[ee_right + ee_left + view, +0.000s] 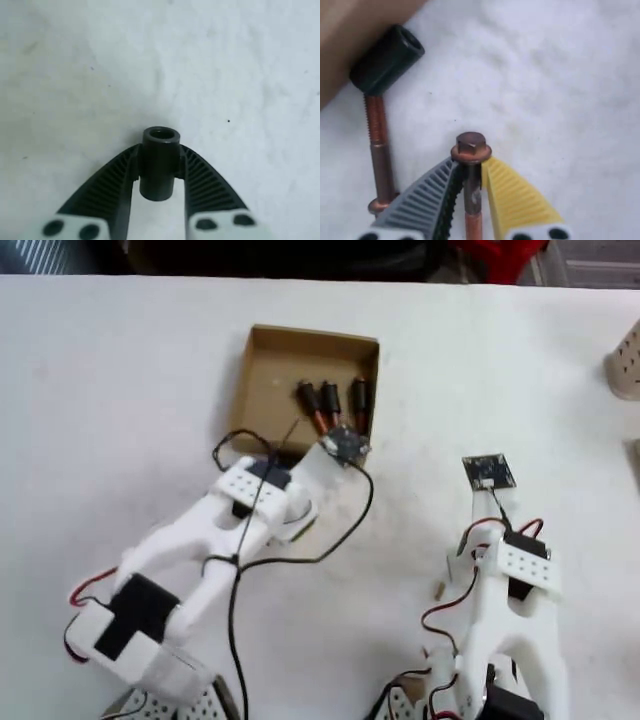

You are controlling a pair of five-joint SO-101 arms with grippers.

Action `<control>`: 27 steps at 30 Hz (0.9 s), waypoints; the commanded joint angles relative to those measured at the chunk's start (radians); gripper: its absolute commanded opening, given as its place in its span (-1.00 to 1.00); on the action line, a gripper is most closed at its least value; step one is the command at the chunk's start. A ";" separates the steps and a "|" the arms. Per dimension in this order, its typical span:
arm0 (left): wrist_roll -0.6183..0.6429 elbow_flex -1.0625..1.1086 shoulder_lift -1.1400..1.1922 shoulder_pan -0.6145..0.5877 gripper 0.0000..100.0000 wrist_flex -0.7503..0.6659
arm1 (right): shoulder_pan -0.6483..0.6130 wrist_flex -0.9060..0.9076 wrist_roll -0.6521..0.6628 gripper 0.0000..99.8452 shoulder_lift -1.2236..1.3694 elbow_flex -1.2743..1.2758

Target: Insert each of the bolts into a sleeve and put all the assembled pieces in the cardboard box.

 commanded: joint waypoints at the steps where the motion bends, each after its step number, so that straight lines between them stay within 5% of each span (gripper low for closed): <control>1: -0.011 -0.005 -0.058 -0.015 -0.91 -0.029 | -0.005 0.012 0.002 -0.97 -0.027 -0.005; 6: -0.005 -0.031 -0.007 -0.015 -0.72 -0.008 | -0.005 0.012 0.003 -0.97 -0.027 -0.005; 18: -0.009 -0.269 0.219 -0.015 -0.72 0.222 | -0.008 0.008 0.009 -0.97 -0.030 -0.005; 27: -0.063 -0.376 0.320 -0.013 -0.96 0.298 | -0.010 0.007 0.011 -0.97 -0.030 -0.005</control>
